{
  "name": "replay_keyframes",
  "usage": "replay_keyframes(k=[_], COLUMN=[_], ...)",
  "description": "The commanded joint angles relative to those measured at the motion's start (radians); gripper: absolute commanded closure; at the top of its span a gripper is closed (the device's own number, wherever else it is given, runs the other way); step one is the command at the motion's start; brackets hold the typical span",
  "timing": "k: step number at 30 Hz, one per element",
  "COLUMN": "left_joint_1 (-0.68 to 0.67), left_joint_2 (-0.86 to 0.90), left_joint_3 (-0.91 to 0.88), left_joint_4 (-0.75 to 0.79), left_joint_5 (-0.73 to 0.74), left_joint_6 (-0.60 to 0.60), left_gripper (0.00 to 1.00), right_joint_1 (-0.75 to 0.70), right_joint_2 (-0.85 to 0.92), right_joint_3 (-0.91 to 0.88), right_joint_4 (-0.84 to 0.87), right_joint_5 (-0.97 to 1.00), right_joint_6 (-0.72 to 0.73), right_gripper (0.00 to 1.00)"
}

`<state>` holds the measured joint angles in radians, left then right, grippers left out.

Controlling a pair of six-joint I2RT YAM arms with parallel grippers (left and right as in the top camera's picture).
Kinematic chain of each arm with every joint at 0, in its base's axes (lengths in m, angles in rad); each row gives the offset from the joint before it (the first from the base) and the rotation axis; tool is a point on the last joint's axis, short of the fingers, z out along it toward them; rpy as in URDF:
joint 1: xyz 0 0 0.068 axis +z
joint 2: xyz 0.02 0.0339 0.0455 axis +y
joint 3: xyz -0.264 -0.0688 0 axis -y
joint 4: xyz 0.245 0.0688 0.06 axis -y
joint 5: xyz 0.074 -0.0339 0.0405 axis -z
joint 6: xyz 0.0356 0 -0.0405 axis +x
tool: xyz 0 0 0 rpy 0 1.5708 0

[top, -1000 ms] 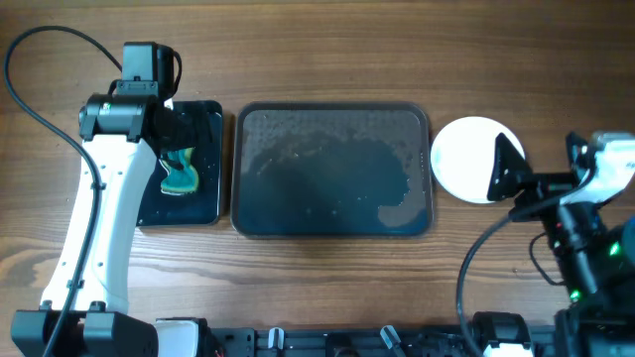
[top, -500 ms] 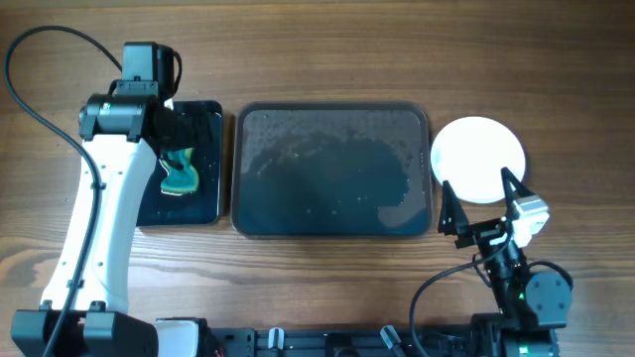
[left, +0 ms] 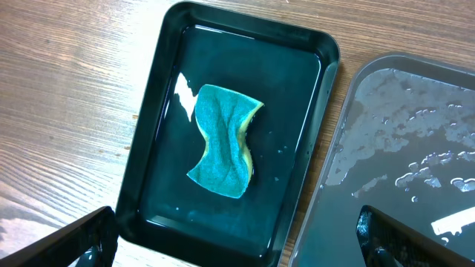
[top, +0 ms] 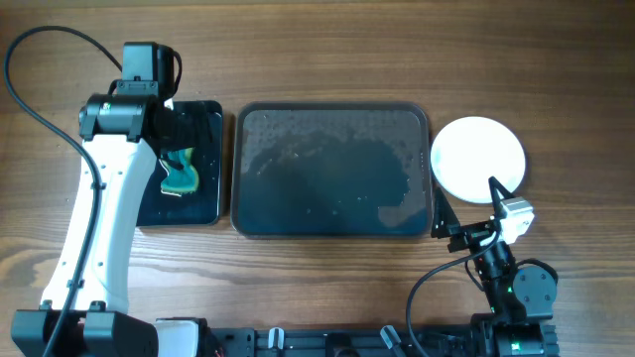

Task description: Clean dirty plates on tray and stack at the side

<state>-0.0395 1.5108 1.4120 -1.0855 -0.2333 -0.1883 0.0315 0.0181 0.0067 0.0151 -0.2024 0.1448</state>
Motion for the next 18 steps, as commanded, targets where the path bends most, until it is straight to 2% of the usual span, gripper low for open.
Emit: replay_keyframes(k=[1, 18], left_joint_1=[-0.002, -0.003], left_joint_2=[0.004, -0.032], left_joint_3=[0.008, 0.008], left_joint_4=[-0.001, 0.000], left_joint_5=[0.012, 0.010], left_joint_6=[-0.009, -0.002], left_gripper=[0.00, 0.00], right_joint_1=[0.005, 0.005], right_joint_2=[-0.014, -0.014], right_joint_3=[-0.002, -0.002], right_joint_4=[0.003, 0.003], right_joint_5=[-0.016, -0.016], right_joint_6=[0.015, 0.015], right_gripper=[0.00, 0.00])
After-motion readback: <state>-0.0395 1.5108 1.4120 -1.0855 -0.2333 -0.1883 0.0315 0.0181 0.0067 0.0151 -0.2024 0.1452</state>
